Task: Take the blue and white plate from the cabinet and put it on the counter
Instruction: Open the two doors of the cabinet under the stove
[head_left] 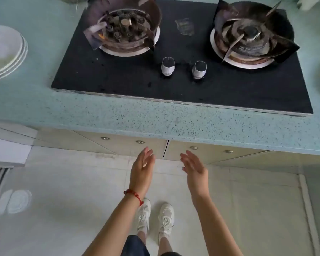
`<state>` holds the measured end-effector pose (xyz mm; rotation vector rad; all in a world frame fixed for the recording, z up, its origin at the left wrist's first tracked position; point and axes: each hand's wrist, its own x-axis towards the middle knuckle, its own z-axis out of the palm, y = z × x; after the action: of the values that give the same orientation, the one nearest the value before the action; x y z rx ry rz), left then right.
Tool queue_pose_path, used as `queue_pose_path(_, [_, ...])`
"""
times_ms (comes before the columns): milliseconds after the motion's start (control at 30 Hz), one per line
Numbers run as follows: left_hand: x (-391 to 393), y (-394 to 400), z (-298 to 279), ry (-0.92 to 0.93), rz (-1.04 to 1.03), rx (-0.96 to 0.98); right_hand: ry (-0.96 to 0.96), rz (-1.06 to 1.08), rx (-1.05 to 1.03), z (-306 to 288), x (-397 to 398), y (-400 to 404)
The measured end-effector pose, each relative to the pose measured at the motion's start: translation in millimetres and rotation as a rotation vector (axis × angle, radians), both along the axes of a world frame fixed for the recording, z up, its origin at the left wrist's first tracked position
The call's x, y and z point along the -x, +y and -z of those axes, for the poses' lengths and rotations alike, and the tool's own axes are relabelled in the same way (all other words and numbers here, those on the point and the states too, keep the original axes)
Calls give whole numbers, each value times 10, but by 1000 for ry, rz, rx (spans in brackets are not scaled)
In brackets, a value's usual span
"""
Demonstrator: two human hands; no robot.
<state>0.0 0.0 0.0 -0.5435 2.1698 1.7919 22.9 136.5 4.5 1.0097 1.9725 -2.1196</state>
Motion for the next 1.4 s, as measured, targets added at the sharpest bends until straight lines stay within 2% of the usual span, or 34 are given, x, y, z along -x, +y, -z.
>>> queue_pose_path(100, [237,143,175,-121,-151,-223,0,135,262,183,237,-54])
queue_pose_path(200, [385,221,271,-228,-281,-511,13,251,431,284,412,-78])
queue_pose_path(267, [433,233,283,-254,-316,-634,38,284,505,293,493,-76])
queue_pose_path(500, [513,233,283,-161,-334,-782,80,403,662,332,611,-44])
queue_pose_path(667, [552,263,274,-205,-406,-898,105,414,732,314,585,-76])
queue_pose_path(900, [243,161,290,-206,-432,-767,62,357,679,319,238,-109])
queue_pose_path(1167, [-331,-7,310,-146,-511,-417,-23,300,493,301,-460,-41])
queue_pose_path(1400, [-719,-288,261,-151,-514,-369,-59,271,377,292,-1032,131])
